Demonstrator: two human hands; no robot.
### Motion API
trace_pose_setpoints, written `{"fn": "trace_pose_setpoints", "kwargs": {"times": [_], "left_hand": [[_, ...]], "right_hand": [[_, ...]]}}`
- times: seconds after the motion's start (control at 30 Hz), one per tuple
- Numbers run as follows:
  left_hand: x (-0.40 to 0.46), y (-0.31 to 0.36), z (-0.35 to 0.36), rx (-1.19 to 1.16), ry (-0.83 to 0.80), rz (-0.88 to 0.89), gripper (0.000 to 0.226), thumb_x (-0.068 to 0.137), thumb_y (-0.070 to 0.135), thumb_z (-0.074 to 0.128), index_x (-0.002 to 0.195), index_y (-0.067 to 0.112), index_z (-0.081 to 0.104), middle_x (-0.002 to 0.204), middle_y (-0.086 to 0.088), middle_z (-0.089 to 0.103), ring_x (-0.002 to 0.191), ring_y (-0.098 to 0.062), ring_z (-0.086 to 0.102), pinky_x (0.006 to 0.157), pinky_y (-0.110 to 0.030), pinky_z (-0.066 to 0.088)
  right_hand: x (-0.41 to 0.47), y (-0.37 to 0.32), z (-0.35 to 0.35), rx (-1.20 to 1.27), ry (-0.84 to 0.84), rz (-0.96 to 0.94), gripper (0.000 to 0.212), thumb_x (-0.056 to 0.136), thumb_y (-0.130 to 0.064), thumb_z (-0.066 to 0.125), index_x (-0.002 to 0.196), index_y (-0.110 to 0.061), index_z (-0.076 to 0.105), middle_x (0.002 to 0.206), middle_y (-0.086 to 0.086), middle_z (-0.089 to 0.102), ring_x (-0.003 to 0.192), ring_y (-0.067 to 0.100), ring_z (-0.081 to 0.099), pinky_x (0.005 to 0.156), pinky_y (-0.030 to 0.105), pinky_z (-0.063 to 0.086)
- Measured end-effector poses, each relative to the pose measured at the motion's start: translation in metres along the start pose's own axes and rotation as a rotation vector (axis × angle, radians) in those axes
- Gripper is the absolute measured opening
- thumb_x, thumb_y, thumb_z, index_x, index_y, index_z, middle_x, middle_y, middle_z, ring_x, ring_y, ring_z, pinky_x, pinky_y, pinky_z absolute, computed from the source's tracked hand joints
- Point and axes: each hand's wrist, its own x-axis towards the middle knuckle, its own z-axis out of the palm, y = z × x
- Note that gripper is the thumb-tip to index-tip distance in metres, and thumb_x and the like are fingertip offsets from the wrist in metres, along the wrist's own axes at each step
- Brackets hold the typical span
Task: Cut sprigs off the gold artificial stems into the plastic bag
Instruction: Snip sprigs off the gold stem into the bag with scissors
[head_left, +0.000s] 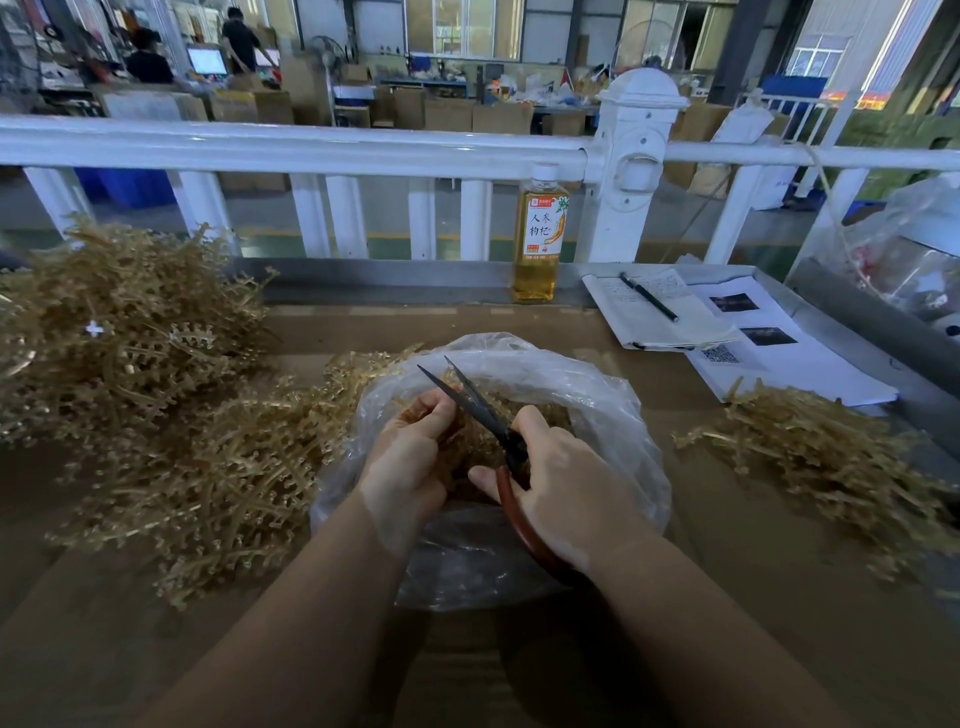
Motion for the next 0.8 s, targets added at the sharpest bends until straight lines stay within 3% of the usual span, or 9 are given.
{"fn": "trace_pose_setpoints", "kwargs": {"times": [0.2, 0.43, 0.67, 0.8], "left_hand": [[0.0023, -0.003, -0.0014, 0.024, -0.015, 0.01, 0.026, 0.094, 0.007, 0.05, 0.07, 0.016, 0.051, 0.073, -0.008, 0.063, 0.063, -0.021, 0.063, 0.056, -0.031, 0.055], [0.0042, -0.0064, -0.002, 0.079, -0.002, 0.037, 0.019, 0.091, 0.009, 0.056, 0.073, 0.015, 0.058, 0.085, -0.012, 0.062, 0.077, -0.025, 0.06, 0.066, -0.036, 0.053], [0.0036, -0.0052, -0.0015, 0.127, 0.005, 0.007, 0.003, 0.091, 0.012, 0.058, 0.088, 0.011, 0.059, 0.087, -0.012, 0.062, 0.077, -0.025, 0.06, 0.054, -0.031, 0.054], [0.0032, -0.0054, -0.0019, 0.123, -0.016, 0.003, 0.008, 0.092, 0.011, 0.056, 0.083, 0.012, 0.057, 0.081, -0.009, 0.061, 0.069, -0.022, 0.059, 0.049, -0.029, 0.052]], "right_hand": [[0.0002, -0.0008, -0.0013, -0.032, 0.017, -0.015, 0.038, 0.087, -0.064, 0.048, 0.091, -0.034, 0.025, 0.084, -0.007, 0.05, 0.079, 0.012, 0.047, 0.055, 0.016, 0.024], [-0.0001, -0.0008, 0.0002, -0.039, 0.042, -0.035, 0.037, 0.089, -0.063, 0.047, 0.095, -0.03, 0.031, 0.081, -0.007, 0.053, 0.073, 0.011, 0.05, 0.057, 0.02, 0.03], [0.002, -0.0015, 0.0016, -0.03, 0.054, -0.037, 0.037, 0.091, -0.059, 0.045, 0.102, -0.025, 0.037, 0.086, -0.002, 0.06, 0.078, 0.014, 0.058, 0.067, 0.024, 0.043], [0.0035, -0.0022, 0.0012, -0.02, 0.05, -0.041, 0.035, 0.092, -0.058, 0.047, 0.101, -0.026, 0.037, 0.085, -0.004, 0.061, 0.075, 0.013, 0.059, 0.065, 0.024, 0.043]]}}
